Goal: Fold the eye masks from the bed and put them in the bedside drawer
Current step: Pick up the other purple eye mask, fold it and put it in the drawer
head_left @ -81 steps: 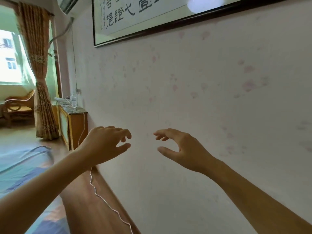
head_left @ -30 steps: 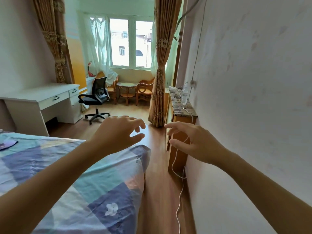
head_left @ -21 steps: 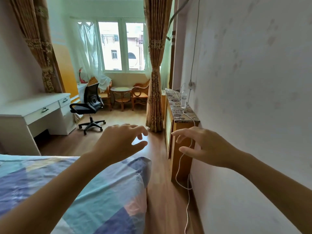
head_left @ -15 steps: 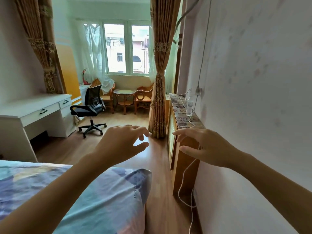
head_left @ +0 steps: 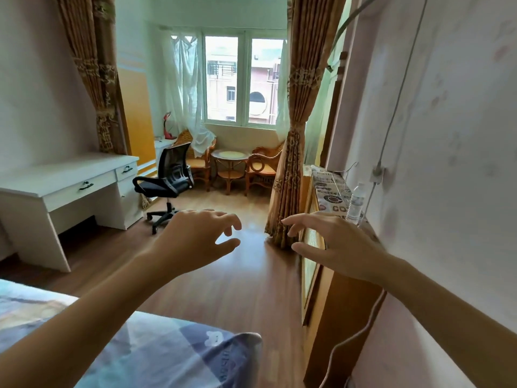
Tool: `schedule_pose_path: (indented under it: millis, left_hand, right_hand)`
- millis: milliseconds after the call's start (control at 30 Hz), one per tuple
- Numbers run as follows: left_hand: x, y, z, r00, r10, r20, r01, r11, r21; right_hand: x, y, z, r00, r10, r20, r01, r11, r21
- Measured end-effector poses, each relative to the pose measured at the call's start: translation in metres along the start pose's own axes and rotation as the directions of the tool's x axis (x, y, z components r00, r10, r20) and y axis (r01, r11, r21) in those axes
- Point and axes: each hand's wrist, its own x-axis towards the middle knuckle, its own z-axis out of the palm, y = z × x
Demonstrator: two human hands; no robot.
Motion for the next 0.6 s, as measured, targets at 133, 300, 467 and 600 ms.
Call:
schedule_pose_path:
  millis: [133,300,467,600]
  left_hand:
    - [0.058,-0.028,0.029,1.000,-0.021,-0.016,0.021,1.000,-0.009]
    - [0.141,-0.073,0.078,0.998,-0.038,-0.058,0.037,0.999,-0.023]
    - [0.225,-0.117,0.129,0.997,-0.069,-0.037,0.067,0.996,-0.053]
    - [0.283,-0.134,0.157,0.999,-0.039,-0.023,0.038,0.996,-0.078]
  right_hand:
    - [0.059,0.033,0.017,0.999,-0.049,0.023,0.048,0.998,0.051]
    - [0.145,0.088,0.032,0.997,-0.075,0.027,0.075,0.997,0.010]
    - [0.211,0.151,0.039,0.999,0.005,0.032,-0.005,1.000,-0.002]
    - [0.255,0.195,0.043,0.999,0.033,0.030,-0.033,0.999,-0.002]
